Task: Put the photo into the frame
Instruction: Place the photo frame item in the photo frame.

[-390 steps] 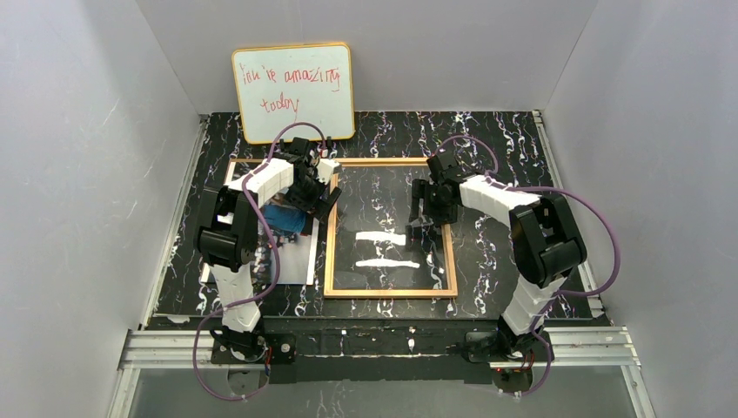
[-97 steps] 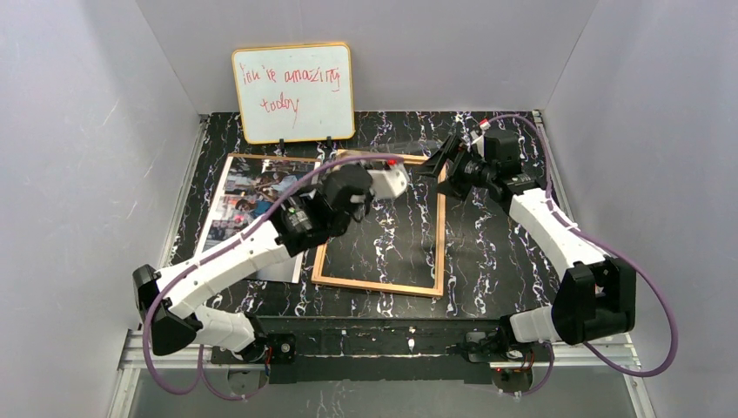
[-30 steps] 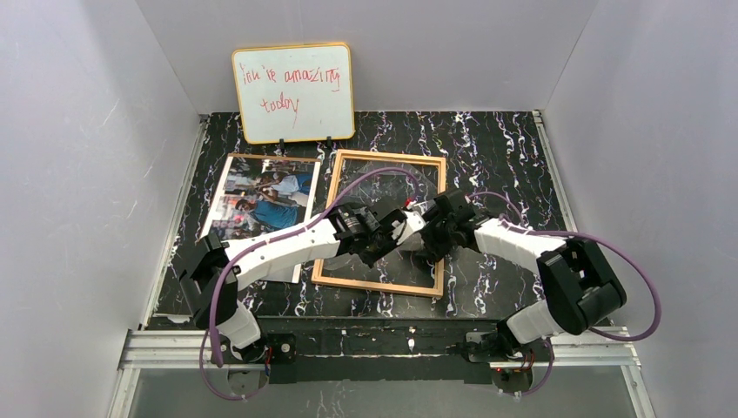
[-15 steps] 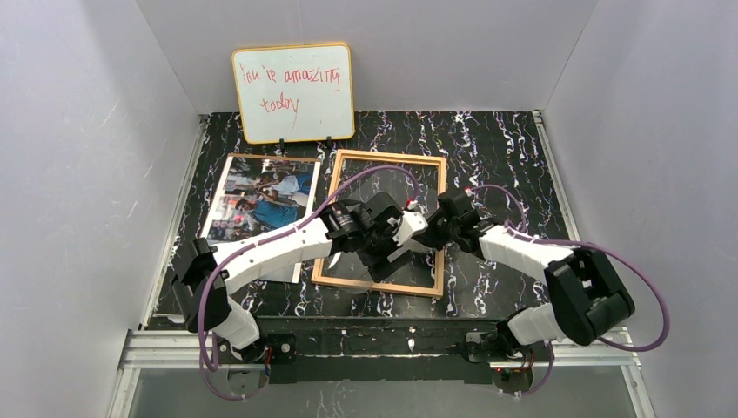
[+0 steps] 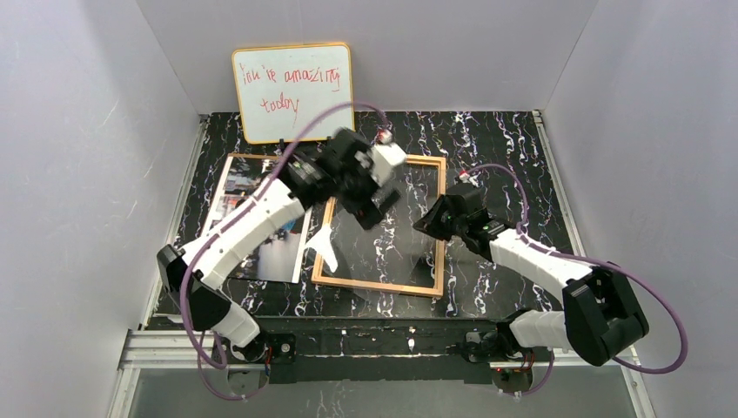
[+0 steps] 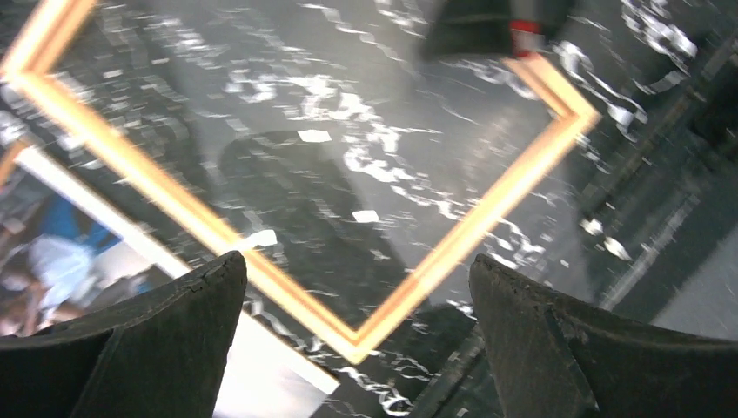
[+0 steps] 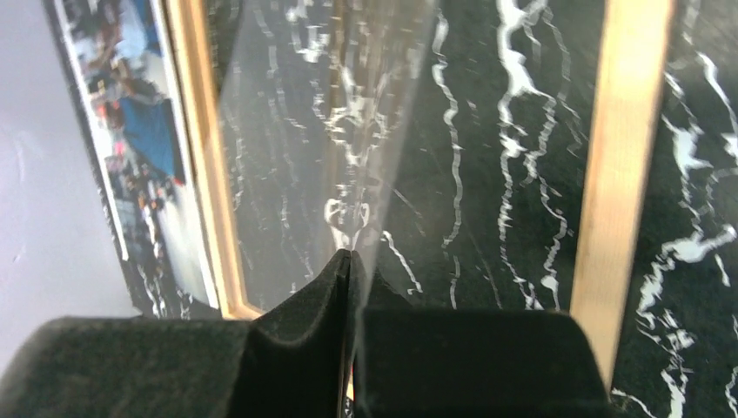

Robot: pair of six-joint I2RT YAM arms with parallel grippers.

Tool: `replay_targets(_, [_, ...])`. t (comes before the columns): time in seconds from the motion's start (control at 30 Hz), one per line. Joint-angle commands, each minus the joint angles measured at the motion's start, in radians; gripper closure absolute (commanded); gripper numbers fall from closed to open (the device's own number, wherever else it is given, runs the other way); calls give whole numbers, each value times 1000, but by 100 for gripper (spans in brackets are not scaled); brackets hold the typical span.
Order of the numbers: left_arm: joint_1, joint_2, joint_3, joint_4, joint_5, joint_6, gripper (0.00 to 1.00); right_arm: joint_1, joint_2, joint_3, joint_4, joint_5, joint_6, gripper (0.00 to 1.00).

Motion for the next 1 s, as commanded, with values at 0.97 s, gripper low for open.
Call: replay_targets(0.97, [734, 259, -146, 183, 109, 224, 2, -236, 474, 501, -32, -887, -406, 96])
